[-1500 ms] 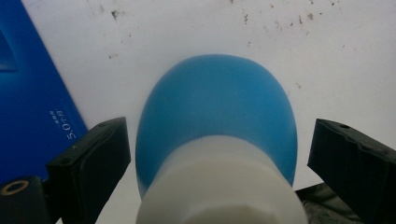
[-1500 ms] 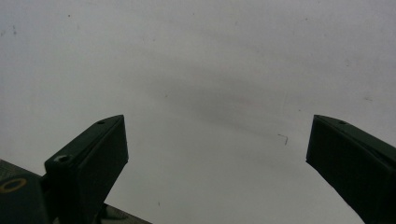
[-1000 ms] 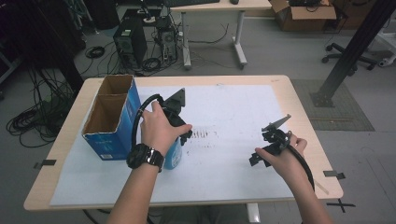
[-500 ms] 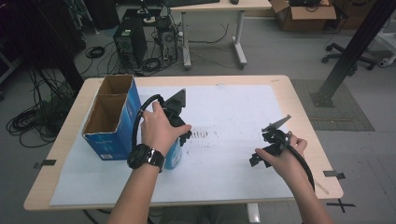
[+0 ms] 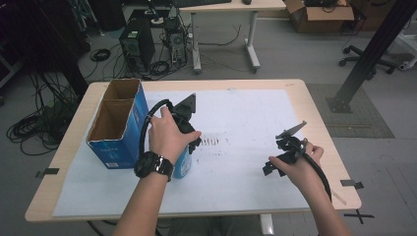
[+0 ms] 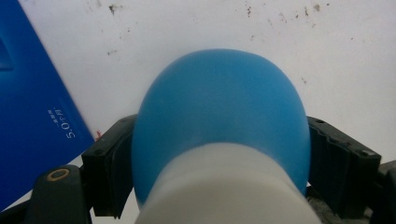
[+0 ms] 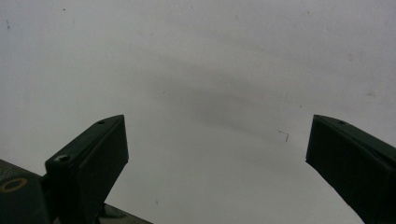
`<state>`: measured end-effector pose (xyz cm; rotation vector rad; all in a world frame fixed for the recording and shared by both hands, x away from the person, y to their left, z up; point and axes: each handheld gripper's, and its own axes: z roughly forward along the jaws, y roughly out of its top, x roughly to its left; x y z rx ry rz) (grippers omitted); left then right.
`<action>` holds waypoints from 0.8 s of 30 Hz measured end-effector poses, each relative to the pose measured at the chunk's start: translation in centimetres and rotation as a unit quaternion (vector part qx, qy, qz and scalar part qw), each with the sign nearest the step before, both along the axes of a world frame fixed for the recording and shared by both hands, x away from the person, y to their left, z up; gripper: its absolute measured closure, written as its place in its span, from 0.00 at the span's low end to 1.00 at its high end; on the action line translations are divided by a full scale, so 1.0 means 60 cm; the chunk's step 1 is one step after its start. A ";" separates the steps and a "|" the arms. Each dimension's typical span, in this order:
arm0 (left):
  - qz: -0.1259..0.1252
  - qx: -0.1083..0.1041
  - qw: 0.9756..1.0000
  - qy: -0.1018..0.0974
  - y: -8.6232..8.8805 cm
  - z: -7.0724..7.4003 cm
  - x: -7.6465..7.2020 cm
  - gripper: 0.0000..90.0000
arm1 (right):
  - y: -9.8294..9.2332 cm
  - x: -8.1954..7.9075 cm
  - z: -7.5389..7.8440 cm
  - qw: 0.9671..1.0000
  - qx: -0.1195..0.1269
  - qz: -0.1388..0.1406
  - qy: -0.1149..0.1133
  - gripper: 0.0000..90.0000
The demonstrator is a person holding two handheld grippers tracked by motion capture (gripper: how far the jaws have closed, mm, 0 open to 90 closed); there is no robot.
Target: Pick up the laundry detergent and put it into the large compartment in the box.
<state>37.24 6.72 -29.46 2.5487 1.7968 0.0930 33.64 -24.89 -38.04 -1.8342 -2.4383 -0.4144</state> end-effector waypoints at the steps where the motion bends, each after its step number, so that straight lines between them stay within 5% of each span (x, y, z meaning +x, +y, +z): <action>1: 0.000 0.001 1.000 0.000 0.000 0.000 0.000 0.22 | 0.000 0.000 0.000 1.000 0.000 0.001 0.000 0.06; 24: -0.001 0.008 1.000 0.002 0.002 0.002 0.001 0.29 | -0.001 -0.001 -0.003 1.000 -0.001 0.001 -0.001 0.06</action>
